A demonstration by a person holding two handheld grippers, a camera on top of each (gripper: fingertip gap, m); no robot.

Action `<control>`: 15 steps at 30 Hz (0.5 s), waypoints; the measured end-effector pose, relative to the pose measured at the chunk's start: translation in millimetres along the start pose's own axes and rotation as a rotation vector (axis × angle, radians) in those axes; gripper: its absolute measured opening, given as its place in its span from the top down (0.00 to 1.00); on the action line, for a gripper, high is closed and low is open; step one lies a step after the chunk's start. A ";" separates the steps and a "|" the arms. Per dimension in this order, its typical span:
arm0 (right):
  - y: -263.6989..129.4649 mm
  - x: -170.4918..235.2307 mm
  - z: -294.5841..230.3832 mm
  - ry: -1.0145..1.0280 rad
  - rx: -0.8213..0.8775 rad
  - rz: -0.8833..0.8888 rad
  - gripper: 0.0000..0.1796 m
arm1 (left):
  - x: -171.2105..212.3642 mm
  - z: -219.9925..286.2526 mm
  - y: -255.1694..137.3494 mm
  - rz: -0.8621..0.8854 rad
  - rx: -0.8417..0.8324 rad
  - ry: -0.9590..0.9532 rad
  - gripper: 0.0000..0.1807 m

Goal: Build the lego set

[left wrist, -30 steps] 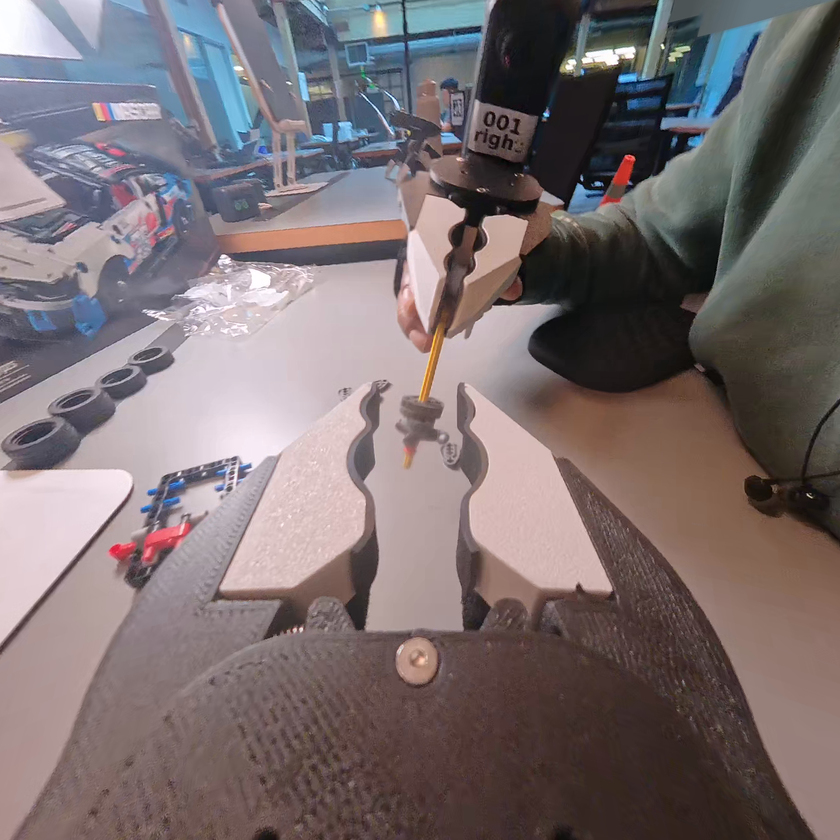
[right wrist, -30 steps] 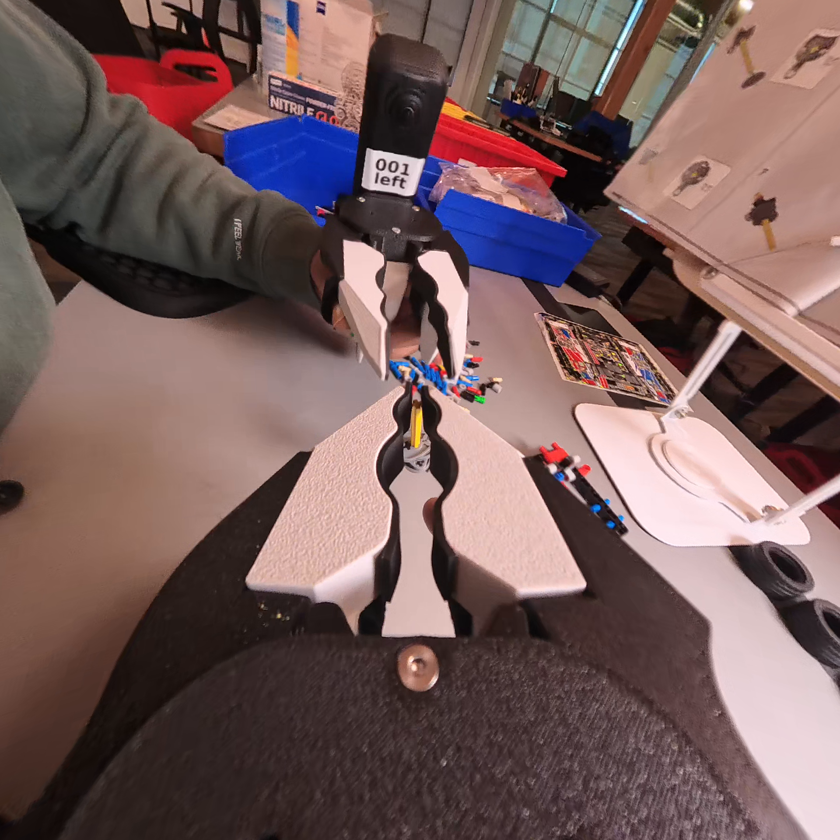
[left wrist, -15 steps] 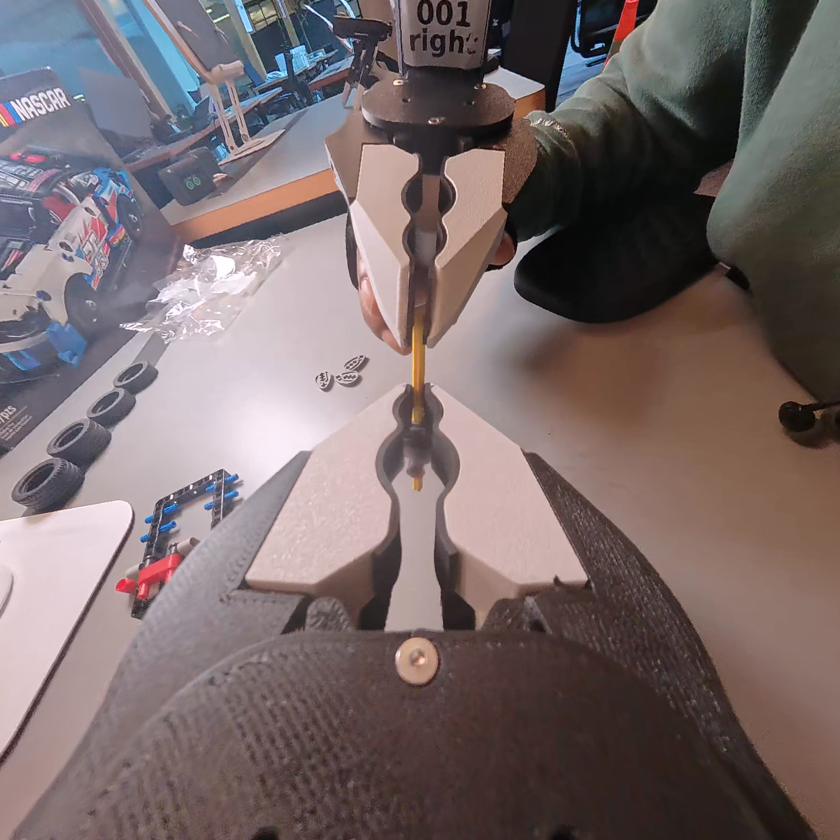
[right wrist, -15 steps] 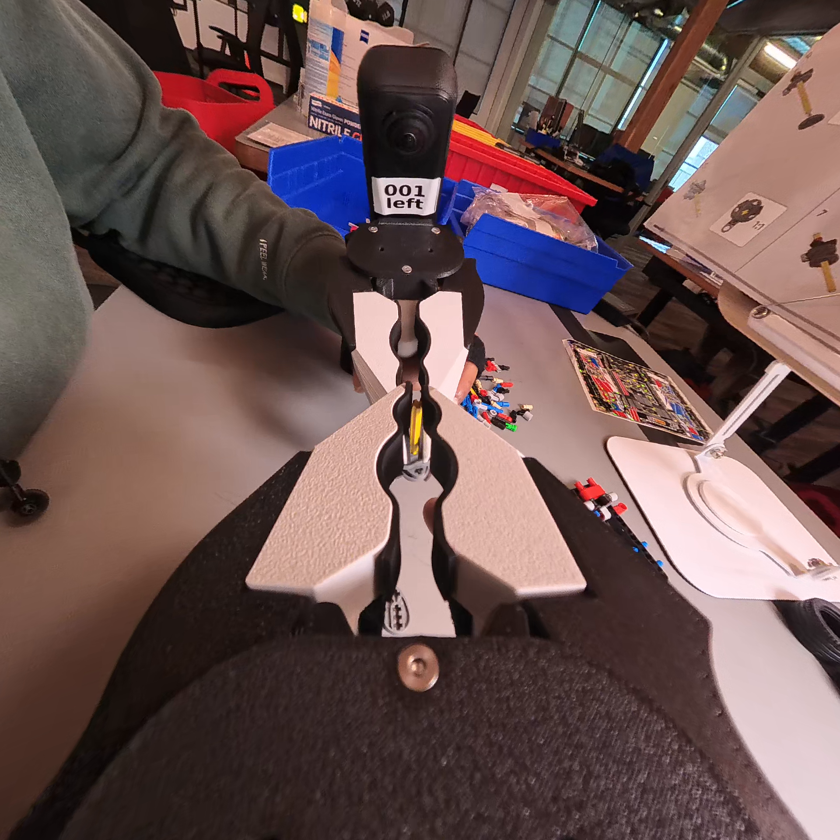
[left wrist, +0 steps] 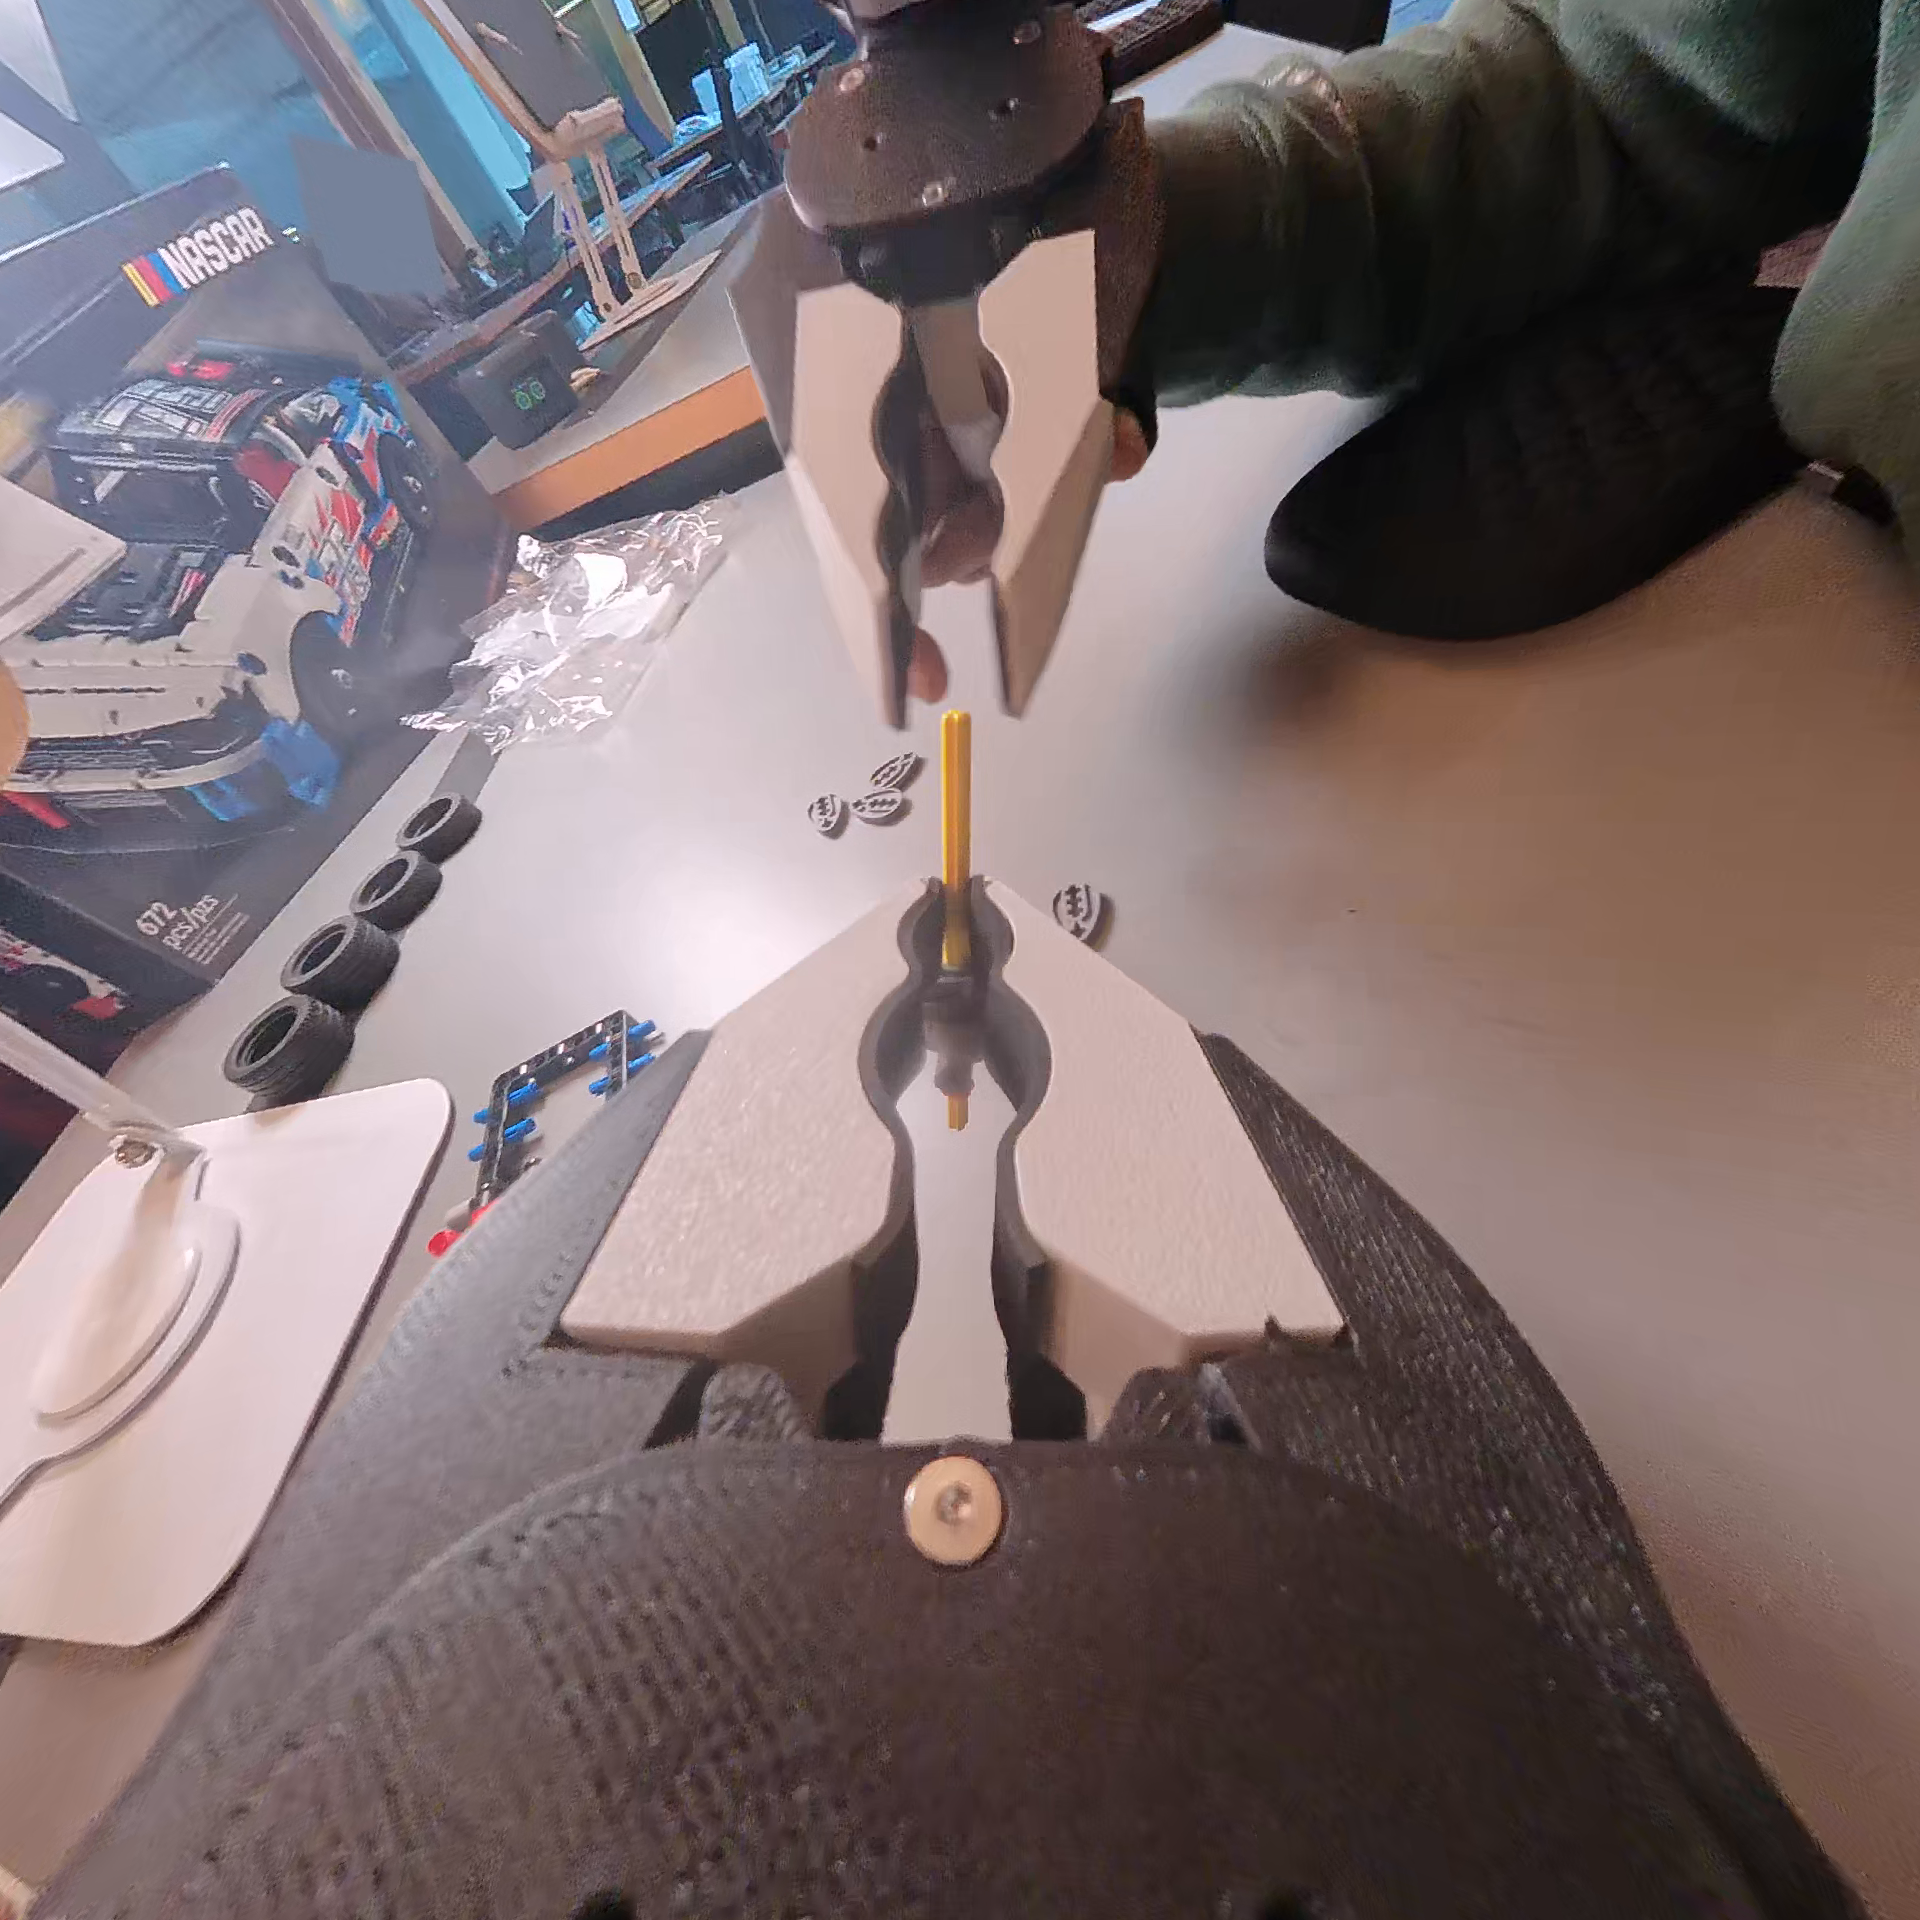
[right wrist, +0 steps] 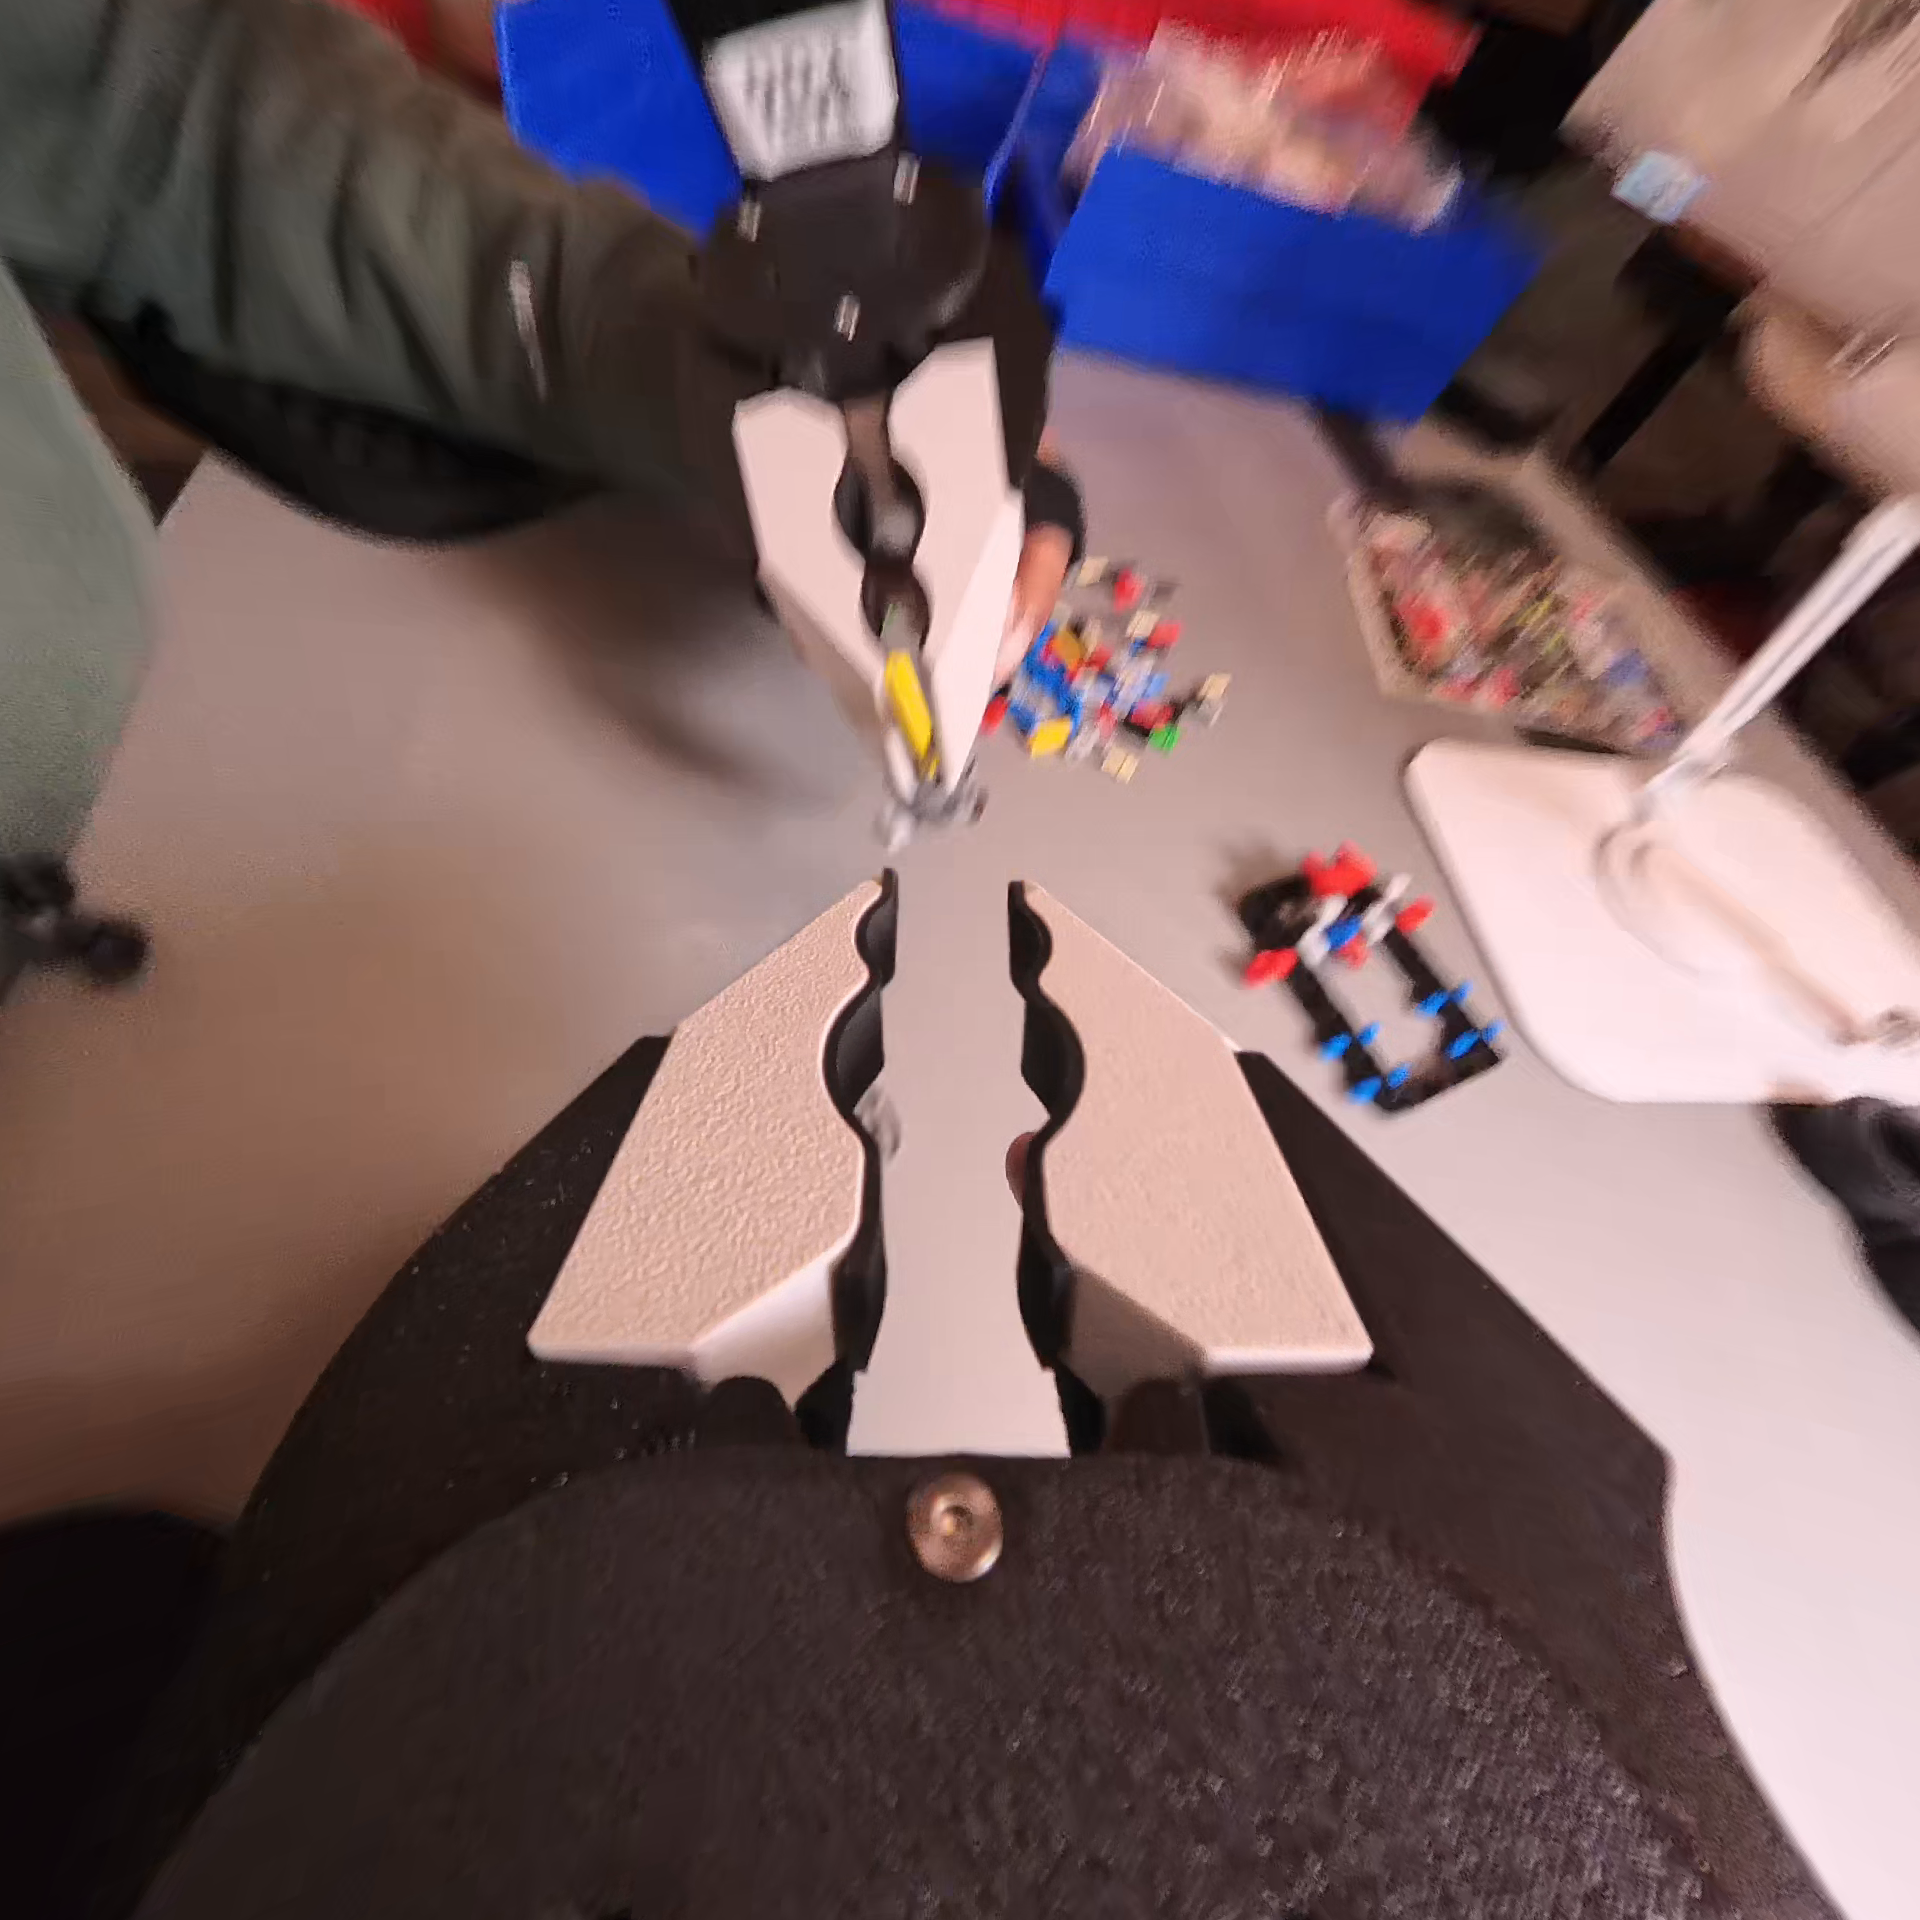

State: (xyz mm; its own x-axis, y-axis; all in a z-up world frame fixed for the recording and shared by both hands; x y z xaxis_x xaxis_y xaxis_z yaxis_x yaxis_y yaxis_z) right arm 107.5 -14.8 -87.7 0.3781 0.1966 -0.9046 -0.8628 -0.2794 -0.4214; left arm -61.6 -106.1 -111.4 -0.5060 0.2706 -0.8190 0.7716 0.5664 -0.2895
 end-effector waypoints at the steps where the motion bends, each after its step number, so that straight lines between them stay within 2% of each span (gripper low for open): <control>1: -1.8 8.1 1.0 0.029 -0.045 -0.092 0.87 | 0.8 -0.8 -0.8 -0.005 -0.005 0.004 0.99; 4: -1.6 37.0 2.5 0.073 -0.093 -0.350 0.79 | 2.7 -2.0 -1.8 -0.013 -0.012 0.009 0.99; 6: 3.6 49.7 2.2 0.075 -0.089 -0.435 0.77 | 3.9 -1.8 -1.3 -0.018 -0.011 0.009 0.99; 10: 13.8 53.1 -1.2 0.071 -0.095 -0.467 0.78 | 5.3 -0.2 0.2 -0.035 -0.004 0.017 0.99; 15: 23.8 51.8 -5.8 0.040 -0.080 -0.473 0.85 | 6.0 -0.1 0.3 -0.038 0.003 0.012 0.99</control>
Point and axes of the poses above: each gripper's, where its closed fingertips meet, y out along the fingers, x out of its underside, z = x × y across the jaws, the point moved 9 cm from there along -y, back along the fingers, and after that the axes turned 9 degrees about y, right-handed, at the moved point
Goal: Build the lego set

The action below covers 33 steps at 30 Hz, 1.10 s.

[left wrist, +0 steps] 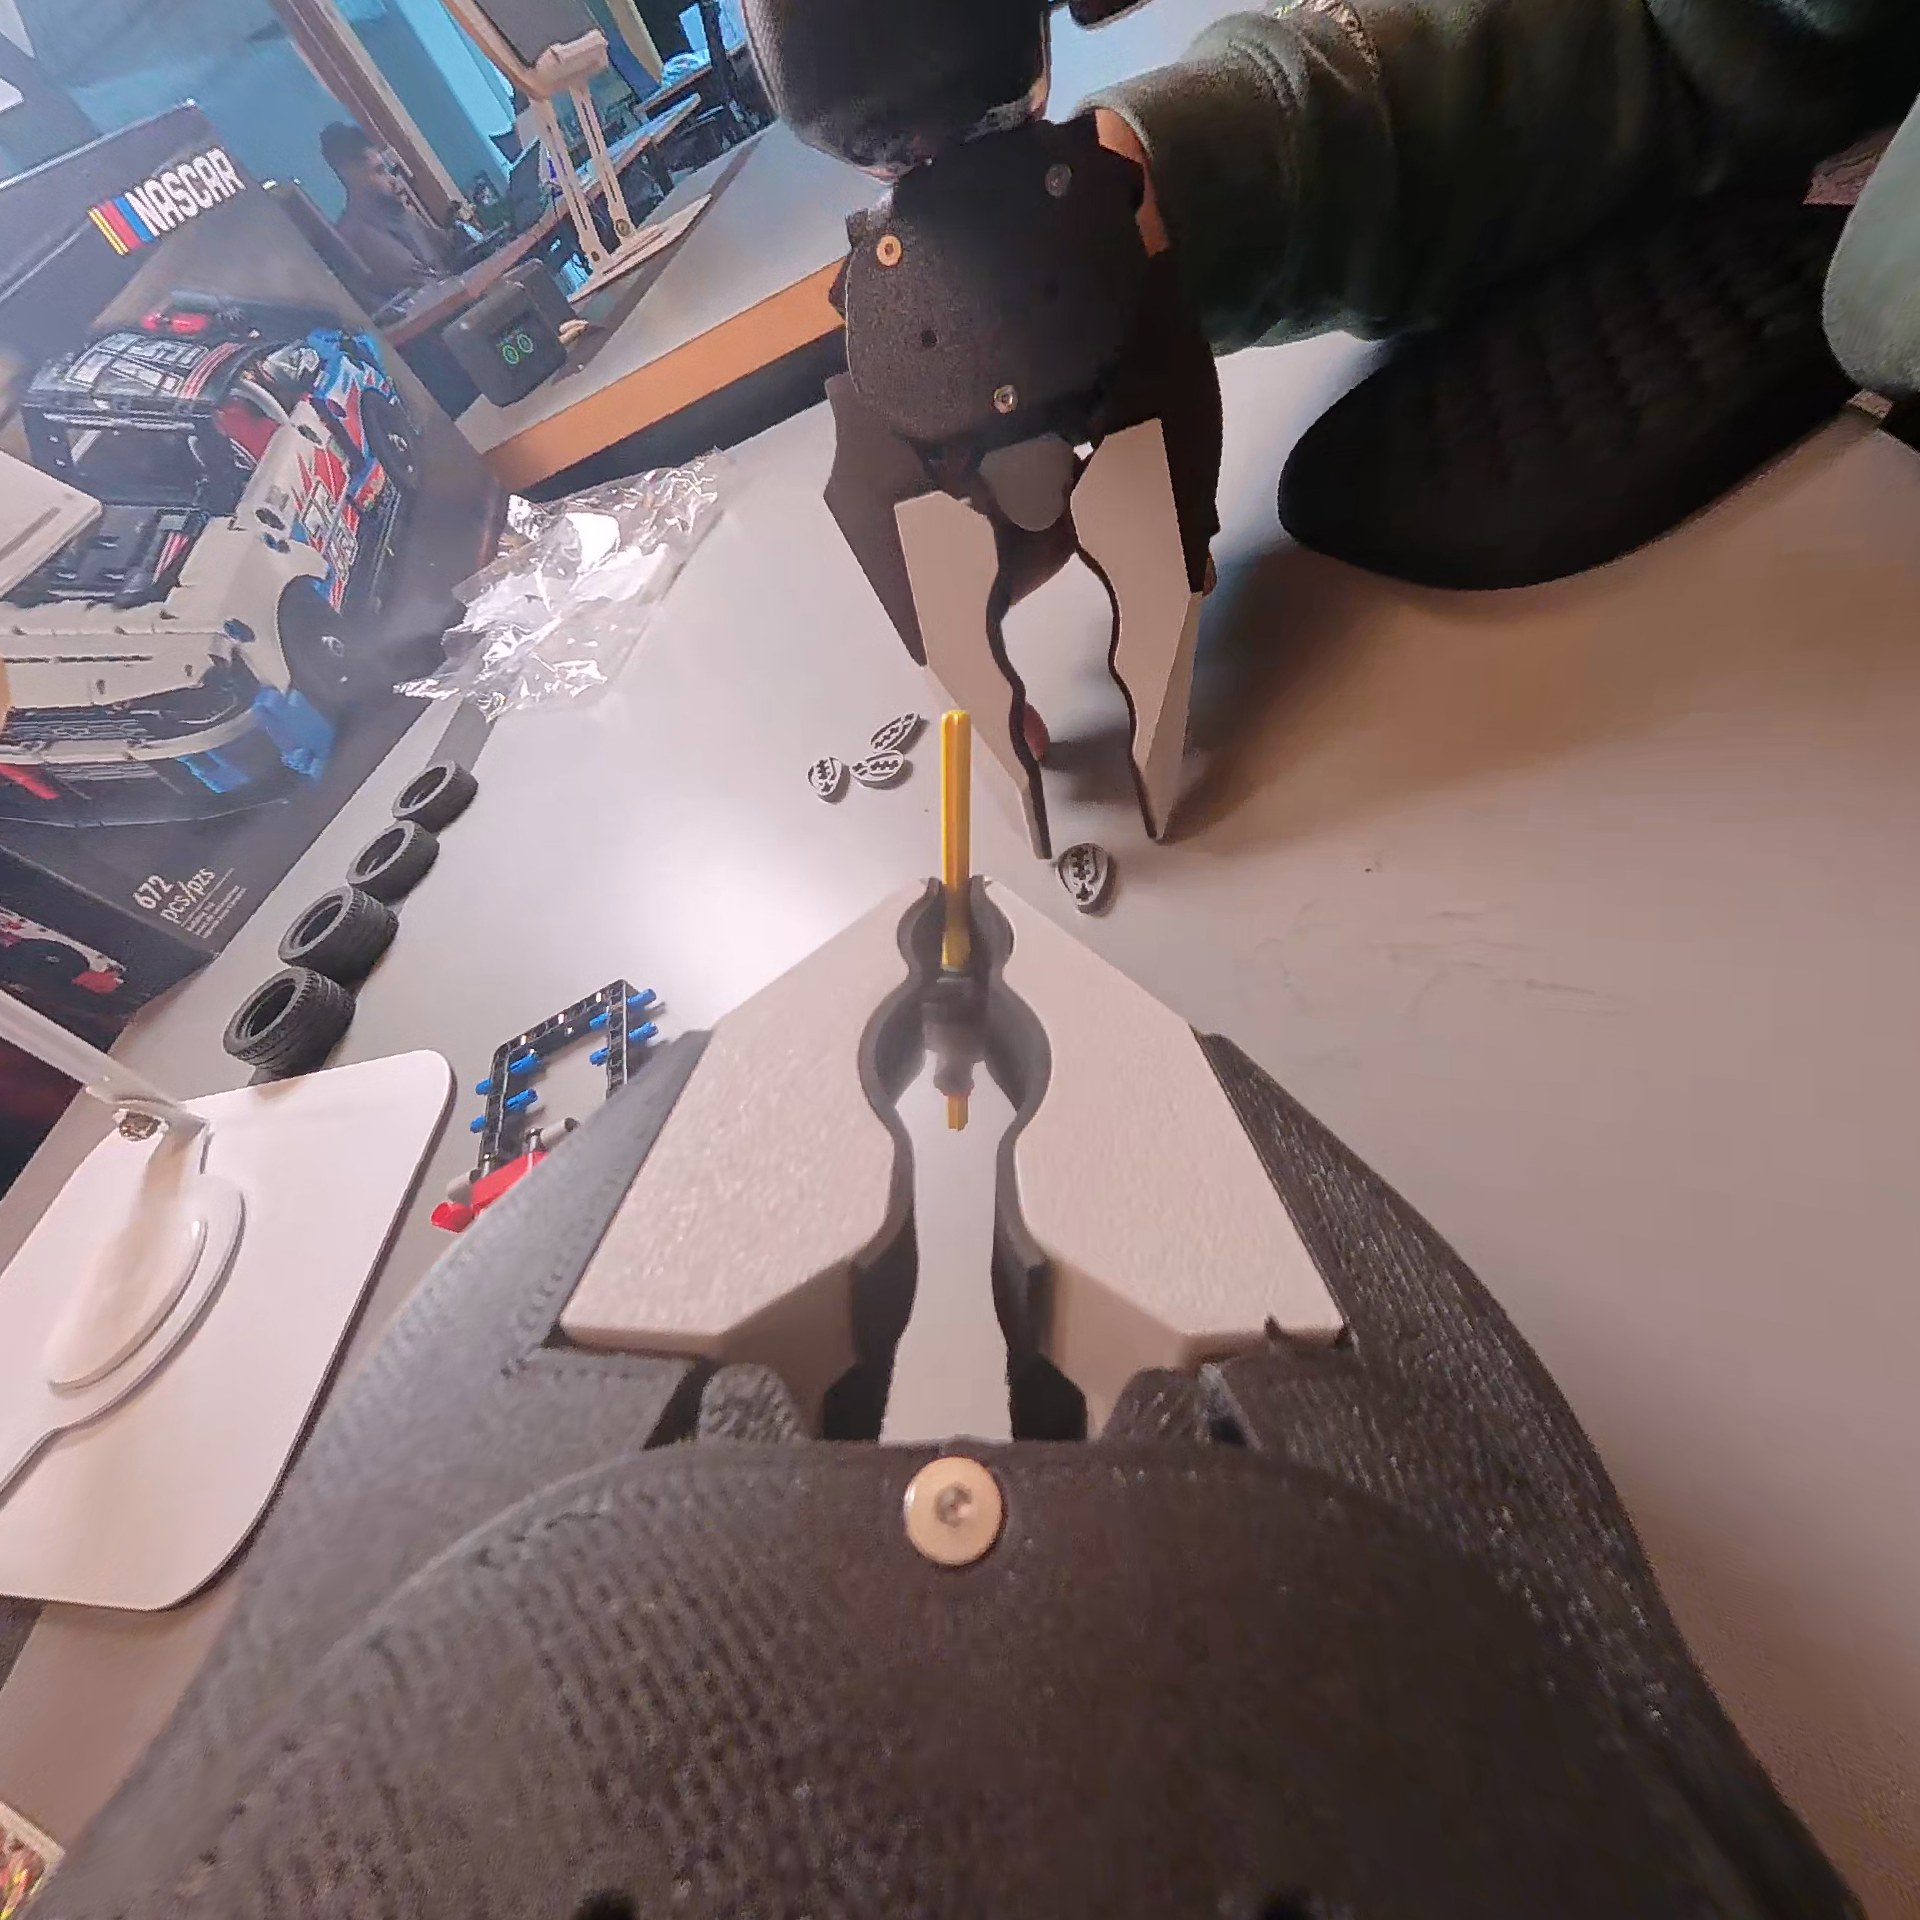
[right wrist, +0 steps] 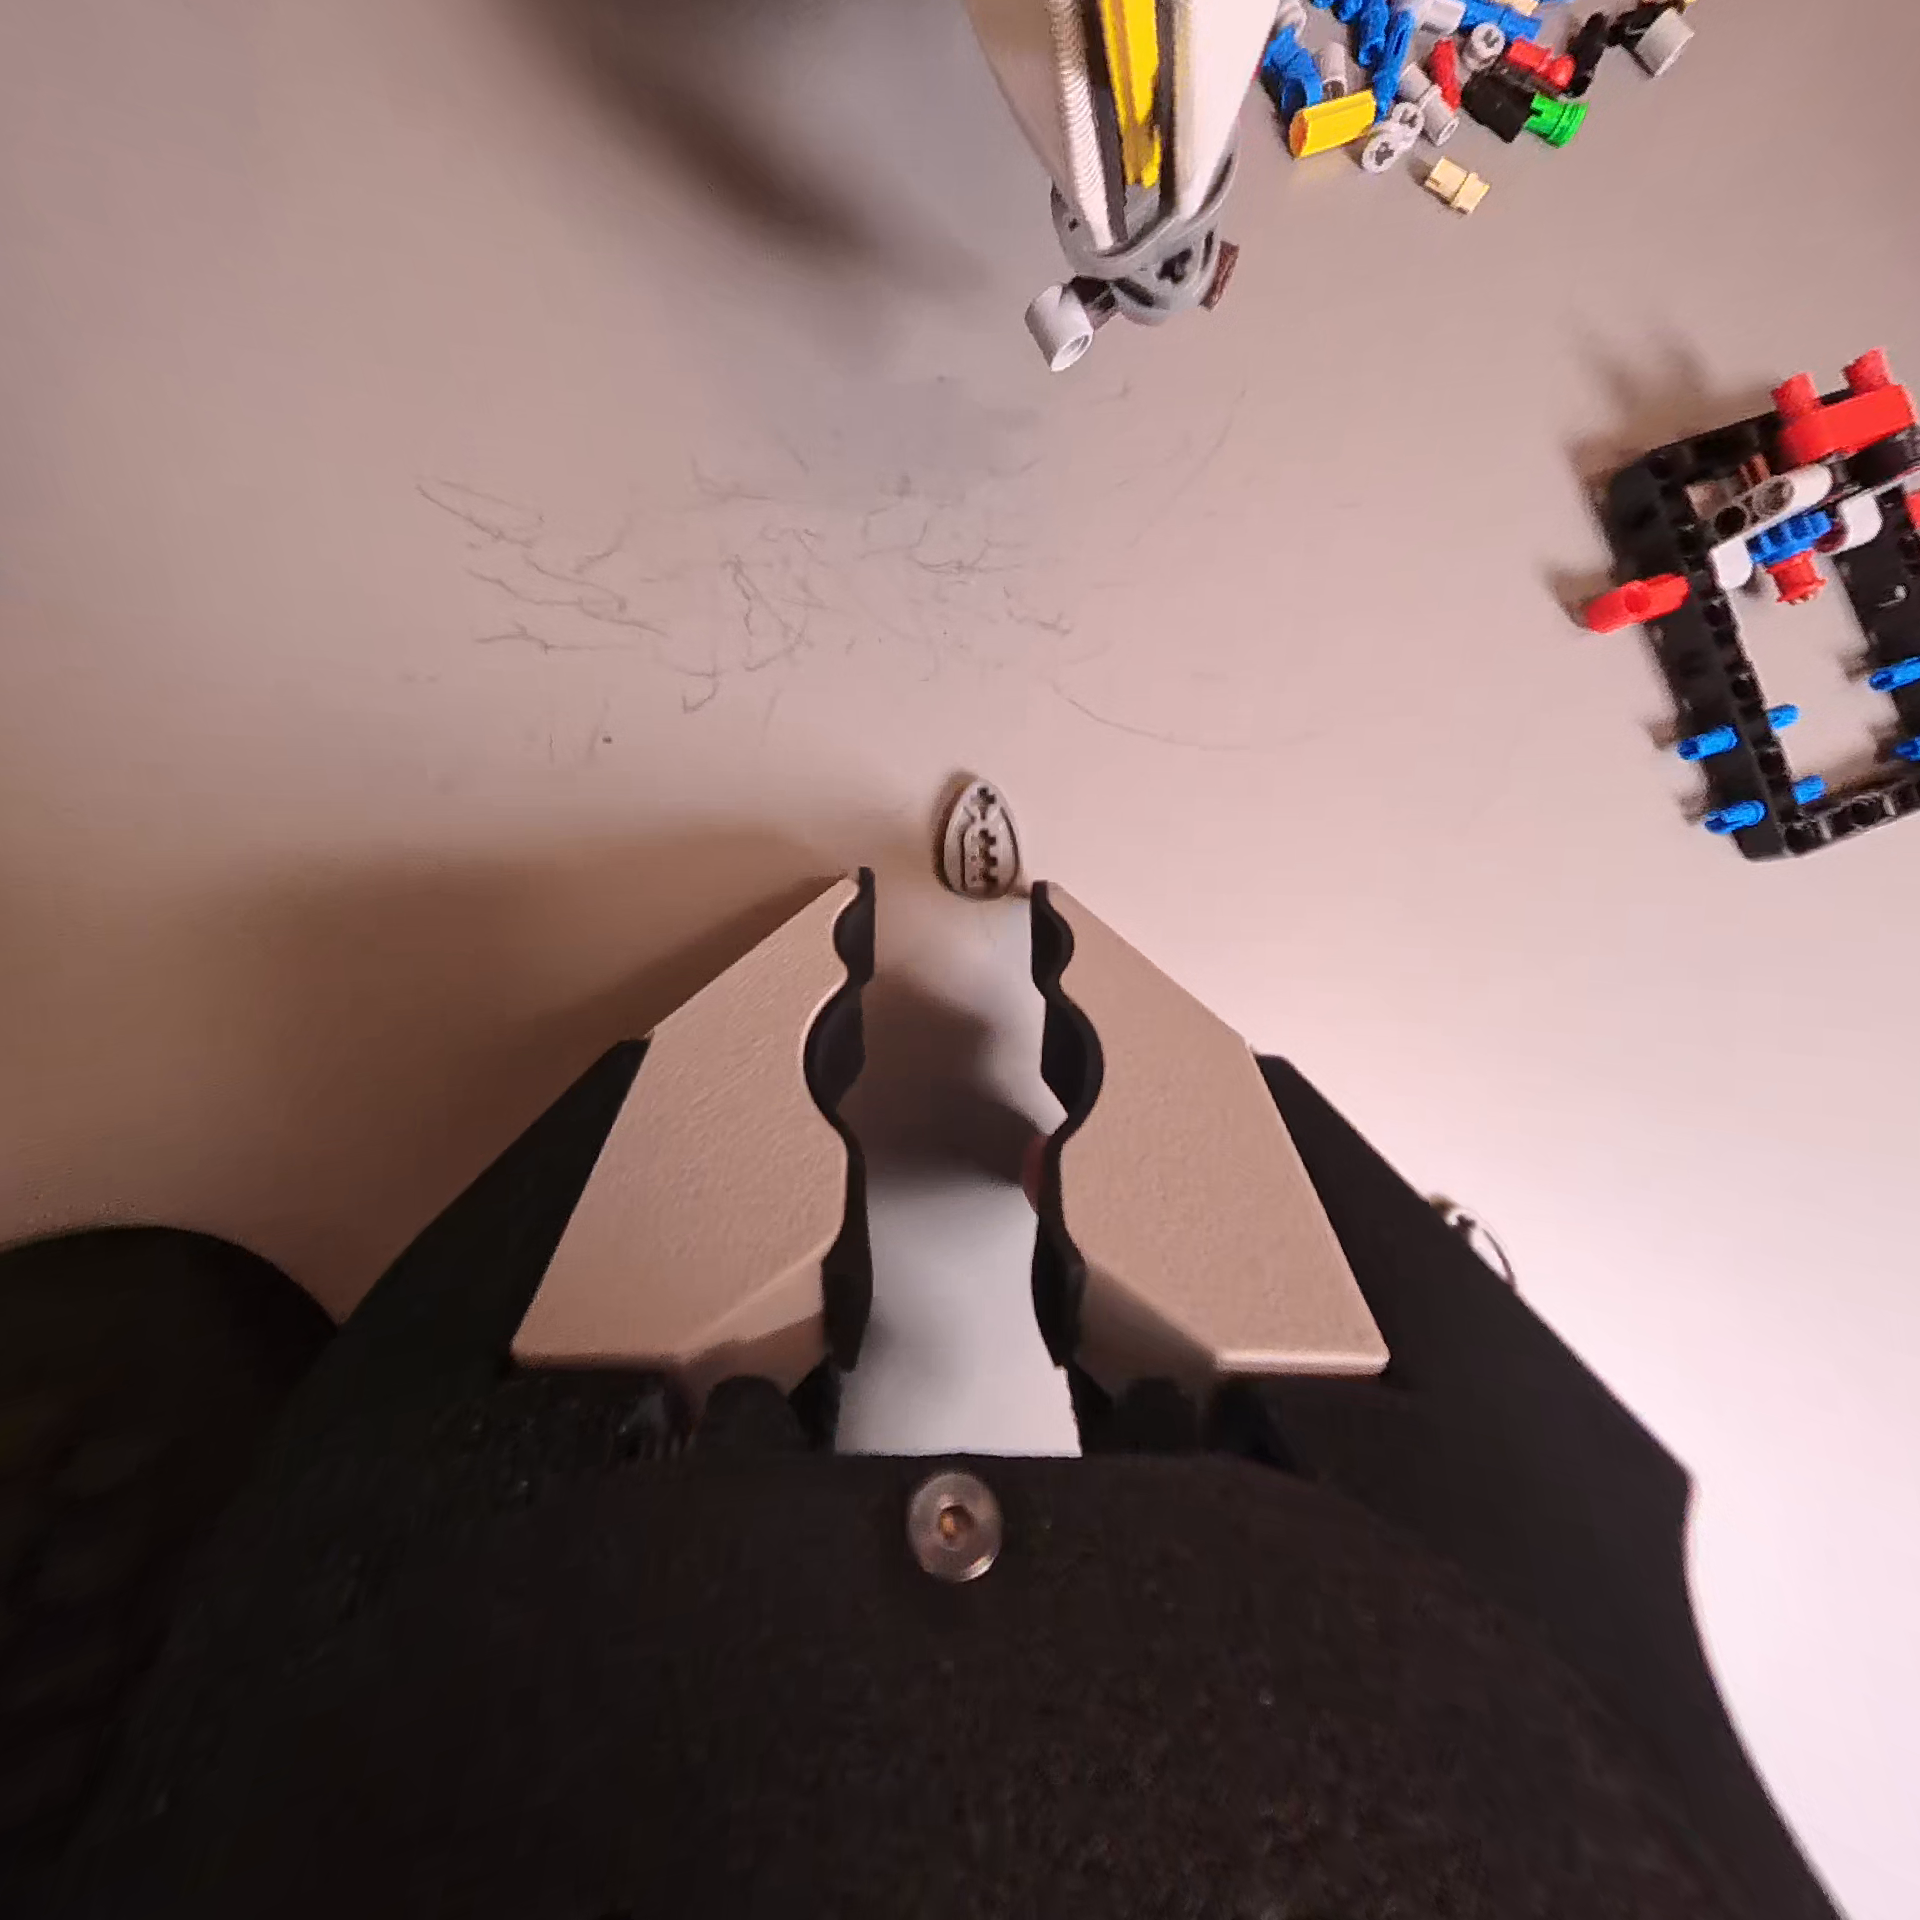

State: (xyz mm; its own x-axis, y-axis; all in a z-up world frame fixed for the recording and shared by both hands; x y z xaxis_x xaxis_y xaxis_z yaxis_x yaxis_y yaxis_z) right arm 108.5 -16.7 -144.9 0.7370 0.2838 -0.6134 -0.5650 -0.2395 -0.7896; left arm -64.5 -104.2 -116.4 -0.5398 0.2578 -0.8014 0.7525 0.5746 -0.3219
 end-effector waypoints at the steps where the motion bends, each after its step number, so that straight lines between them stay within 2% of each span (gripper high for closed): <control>1: 0.8 -1.0 -0.4 -0.006 0.008 -0.001 0.88 | -0.1 0.0 -0.1 -0.001 0.001 0.000 0.99; 2: 1.4 -1.6 -0.8 -0.019 0.018 0.001 0.94 | -0.1 0.0 -0.3 -0.002 0.000 0.001 0.99; 3: 1.8 -1.6 -1.8 -0.034 0.021 0.002 0.95 | -0.3 -0.2 -0.4 -0.003 -0.001 0.002 0.99; 6: -3.6 -5.7 -2.2 -0.034 -0.002 0.027 0.89 | -1.0 -1.7 -1.2 0.001 -0.008 -0.004 0.99; 8: -18.3 -21.0 8.3 -0.036 0.049 0.127 0.88 | -1.0 -4.4 -2.2 0.004 -0.016 -0.010 0.99; 12: -53.6 -83.8 59.3 -0.038 0.299 0.377 0.90 | -1.3 -10.8 -8.0 0.029 -0.043 -0.033 0.99; 14: -61.1 -122.3 89.7 -0.045 0.384 0.442 0.91 | -1.0 -13.1 -12.2 0.040 -0.063 -0.046 0.99; 18: -56.9 -194.4 149.9 -0.058 0.518 0.523 0.88 | 1.2 -16.6 -17.6 0.050 -0.096 -0.063 0.99; 21: -47.4 -231.2 183.3 -0.061 0.575 0.536 0.86 | 5.5 -15.8 -16.7 0.033 -0.092 -0.059 0.99; 26: -27.7 -242.5 215.1 -0.022 0.664 0.427 0.86 | 8.1 -14.6 -15.2 0.031 -0.078 -0.058 0.99; 33: -26.6 -230.4 214.4 0.013 0.614 0.446 0.85 | 11.3 -15.1 -14.6 0.034 -0.077 -0.078 0.99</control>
Point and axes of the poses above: each gripper's, where its closed fingertips meet, y out along the fingers, x out of its underside, z = x × y across the jaws, the point moved 9 cm from there along -y, back along the fingers, and after that the axes turned 9 degrees about y, right-handed, at the moved point
